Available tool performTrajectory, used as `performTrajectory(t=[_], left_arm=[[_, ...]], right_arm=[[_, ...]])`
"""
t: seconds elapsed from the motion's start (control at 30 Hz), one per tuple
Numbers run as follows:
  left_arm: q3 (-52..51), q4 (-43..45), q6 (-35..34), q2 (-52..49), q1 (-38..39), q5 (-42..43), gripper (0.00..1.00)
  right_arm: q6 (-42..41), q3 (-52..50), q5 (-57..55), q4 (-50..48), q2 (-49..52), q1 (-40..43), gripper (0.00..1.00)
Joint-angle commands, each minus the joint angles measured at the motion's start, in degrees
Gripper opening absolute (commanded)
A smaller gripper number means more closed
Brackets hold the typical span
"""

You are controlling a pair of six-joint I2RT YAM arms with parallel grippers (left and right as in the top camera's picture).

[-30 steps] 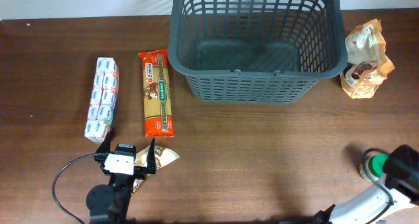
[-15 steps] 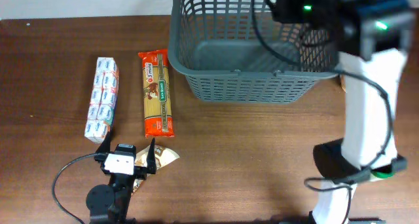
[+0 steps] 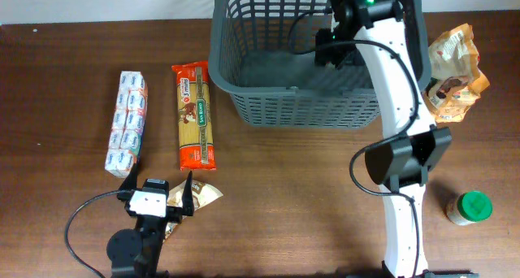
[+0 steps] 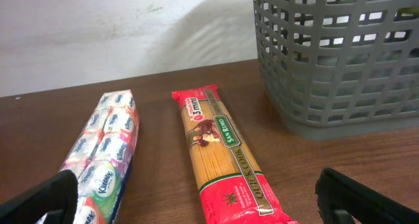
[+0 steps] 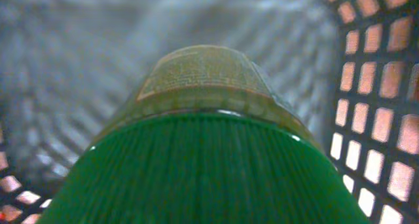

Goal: Pack container
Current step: 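Carry the jar with the right gripper into the grey basket and release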

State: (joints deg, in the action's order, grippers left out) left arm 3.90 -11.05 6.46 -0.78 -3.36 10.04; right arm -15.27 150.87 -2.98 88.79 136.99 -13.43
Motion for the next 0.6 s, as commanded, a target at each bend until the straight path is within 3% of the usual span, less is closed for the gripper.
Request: performTrajectory(t=[0.0,0.2,0.57], left_arm=[[-0.5,0.2,0.9,0.5,0.1,-0.4,0.99],[-0.5,0.2,0.9,0.5,0.1,-0.4,0.99],[-0.5,0.2,0.9,0.5,0.1,-0.4,0.99]], right_arm=[[-1.8,0.3,0.0,0.8,1.3,0.9,0.04],[-1.7,-0.7,2.6,1.6,3.6,4.2,0.04],[-1.5,-12.1,2.6,-1.2,4.2,4.7,0.04]])
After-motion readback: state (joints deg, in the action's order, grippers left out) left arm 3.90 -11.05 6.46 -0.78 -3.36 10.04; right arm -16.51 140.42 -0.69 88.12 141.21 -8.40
